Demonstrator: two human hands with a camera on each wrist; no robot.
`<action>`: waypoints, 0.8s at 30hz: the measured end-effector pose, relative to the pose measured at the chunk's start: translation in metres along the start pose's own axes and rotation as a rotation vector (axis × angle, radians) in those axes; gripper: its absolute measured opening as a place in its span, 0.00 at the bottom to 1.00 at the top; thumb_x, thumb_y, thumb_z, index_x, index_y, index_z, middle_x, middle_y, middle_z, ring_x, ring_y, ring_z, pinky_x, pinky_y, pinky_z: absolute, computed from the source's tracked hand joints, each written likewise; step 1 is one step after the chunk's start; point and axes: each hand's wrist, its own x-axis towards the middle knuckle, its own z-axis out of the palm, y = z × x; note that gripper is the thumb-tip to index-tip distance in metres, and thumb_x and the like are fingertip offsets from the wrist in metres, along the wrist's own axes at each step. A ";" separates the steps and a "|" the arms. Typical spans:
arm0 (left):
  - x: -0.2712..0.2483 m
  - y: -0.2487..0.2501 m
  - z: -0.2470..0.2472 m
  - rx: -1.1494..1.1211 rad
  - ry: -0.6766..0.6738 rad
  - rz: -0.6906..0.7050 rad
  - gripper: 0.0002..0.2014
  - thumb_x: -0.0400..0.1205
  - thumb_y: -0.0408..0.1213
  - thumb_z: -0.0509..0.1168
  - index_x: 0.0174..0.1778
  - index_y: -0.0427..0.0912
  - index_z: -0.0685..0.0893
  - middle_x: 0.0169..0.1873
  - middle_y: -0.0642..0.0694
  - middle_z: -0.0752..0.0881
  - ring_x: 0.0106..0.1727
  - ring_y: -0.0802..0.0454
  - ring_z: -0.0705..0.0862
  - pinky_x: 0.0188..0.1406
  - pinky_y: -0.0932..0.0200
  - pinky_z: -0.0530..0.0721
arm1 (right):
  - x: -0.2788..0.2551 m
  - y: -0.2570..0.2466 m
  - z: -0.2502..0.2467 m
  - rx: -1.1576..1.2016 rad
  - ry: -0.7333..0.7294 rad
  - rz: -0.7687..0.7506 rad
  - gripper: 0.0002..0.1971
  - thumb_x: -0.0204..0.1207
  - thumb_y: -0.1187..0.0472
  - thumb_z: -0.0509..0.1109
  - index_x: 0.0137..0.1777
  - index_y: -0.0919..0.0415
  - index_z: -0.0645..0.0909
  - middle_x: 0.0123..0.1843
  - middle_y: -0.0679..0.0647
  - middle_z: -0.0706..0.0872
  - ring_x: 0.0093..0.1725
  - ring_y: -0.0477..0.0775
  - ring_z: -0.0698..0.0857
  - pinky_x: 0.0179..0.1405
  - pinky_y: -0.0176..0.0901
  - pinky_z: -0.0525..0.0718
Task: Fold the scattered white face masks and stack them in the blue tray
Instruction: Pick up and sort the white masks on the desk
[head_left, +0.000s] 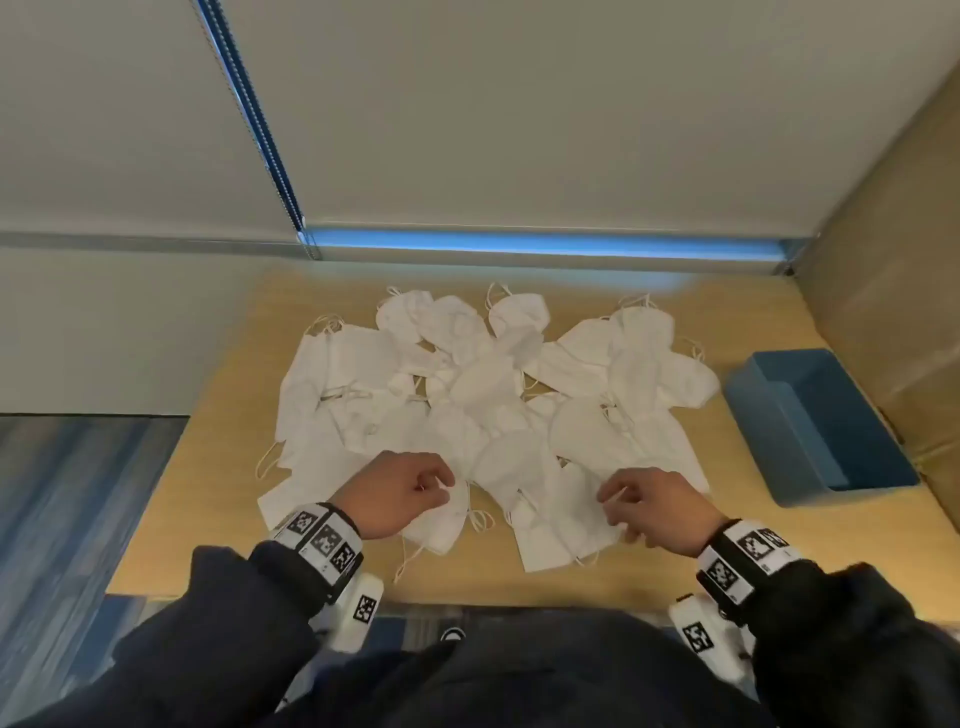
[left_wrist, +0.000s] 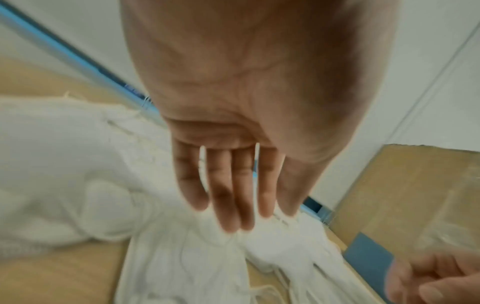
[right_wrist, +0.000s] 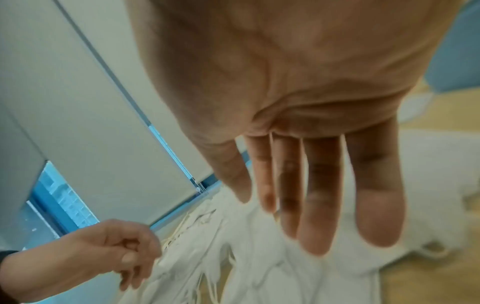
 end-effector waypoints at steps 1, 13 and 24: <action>0.008 -0.001 0.005 -0.059 0.053 -0.003 0.06 0.81 0.45 0.72 0.53 0.60 0.89 0.44 0.55 0.89 0.48 0.59 0.88 0.57 0.54 0.86 | 0.011 0.002 0.008 -0.004 0.023 0.046 0.07 0.77 0.63 0.73 0.54 0.53 0.86 0.43 0.53 0.91 0.33 0.50 0.91 0.27 0.33 0.81; 0.064 0.026 0.080 0.443 -0.008 0.226 0.28 0.79 0.59 0.69 0.76 0.62 0.77 0.75 0.53 0.71 0.73 0.50 0.70 0.71 0.48 0.71 | 0.034 0.007 0.039 -0.185 0.234 0.216 0.30 0.70 0.49 0.78 0.71 0.44 0.71 0.59 0.49 0.79 0.55 0.54 0.83 0.52 0.48 0.83; 0.078 0.001 -0.015 0.273 0.394 -0.052 0.17 0.81 0.36 0.67 0.65 0.51 0.86 0.65 0.43 0.82 0.65 0.39 0.82 0.64 0.45 0.81 | 0.028 0.022 0.033 -0.338 0.222 0.313 0.54 0.60 0.31 0.81 0.85 0.38 0.58 0.80 0.56 0.64 0.77 0.67 0.67 0.73 0.61 0.76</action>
